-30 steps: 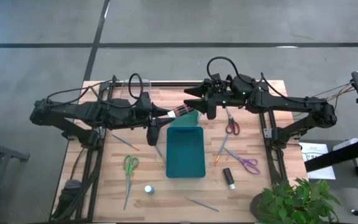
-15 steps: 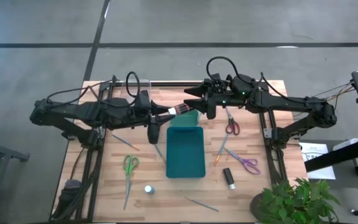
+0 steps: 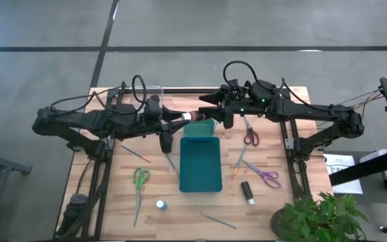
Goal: Pick & Place Paint Supplies
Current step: Put the orange paint bottle into the green bin
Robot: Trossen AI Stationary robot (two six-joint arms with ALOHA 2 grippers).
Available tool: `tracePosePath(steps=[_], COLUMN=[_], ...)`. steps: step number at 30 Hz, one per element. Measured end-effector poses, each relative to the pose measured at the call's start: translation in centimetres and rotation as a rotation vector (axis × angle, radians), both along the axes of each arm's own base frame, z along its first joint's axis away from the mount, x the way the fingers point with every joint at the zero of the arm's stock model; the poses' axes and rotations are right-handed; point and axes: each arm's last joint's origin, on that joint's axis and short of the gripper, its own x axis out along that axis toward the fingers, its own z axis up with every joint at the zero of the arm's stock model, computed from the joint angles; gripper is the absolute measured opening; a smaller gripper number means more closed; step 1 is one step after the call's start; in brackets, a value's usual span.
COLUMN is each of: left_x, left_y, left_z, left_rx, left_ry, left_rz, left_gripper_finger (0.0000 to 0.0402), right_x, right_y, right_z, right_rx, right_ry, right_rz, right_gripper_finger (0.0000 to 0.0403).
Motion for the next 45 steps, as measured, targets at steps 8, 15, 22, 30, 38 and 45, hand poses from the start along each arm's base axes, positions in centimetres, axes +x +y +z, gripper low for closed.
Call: tracePosePath(steps=[8, 15, 22, 30, 38, 45], left_x=[0.0, 0.0, 0.0, 0.0, 0.0, 0.0], left_y=[0.0, 0.0, 0.1, 0.1, 0.4, 0.9], left_z=[0.1, 0.8, 1.0, 1.6, 1.8, 2.1], left_rx=[0.009, 0.026, 0.026, 0.046, 0.045, 0.061], left_ry=[-0.013, -0.07, -0.098, -0.149, -0.165, -0.195], left_rz=[0.006, 0.011, 0.021, 0.046, 0.07, 0.092], left_gripper_finger=[0.0118, 0.0118, 0.0118, 0.0118, 0.0118, 0.0118], right_x=[0.0, 0.0, 0.0, 0.1, 0.1, 0.1], right_y=[0.0, 0.0, 0.0, 0.0, 0.0, 0.0], right_z=[0.0, 0.0, 0.1, 0.0, 0.0, 0.0], right_rx=[0.003, 0.003, 0.001, 0.001, 0.002, 0.006], right_ry=[0.0, -0.003, -0.012, -0.011, -0.01, -0.011], right_rz=[0.0, 0.001, 0.0, -0.002, -0.005, -0.005], right_gripper_finger=[0.0353, 0.0353, 0.0353, 0.0353, 0.0353, 0.0353])
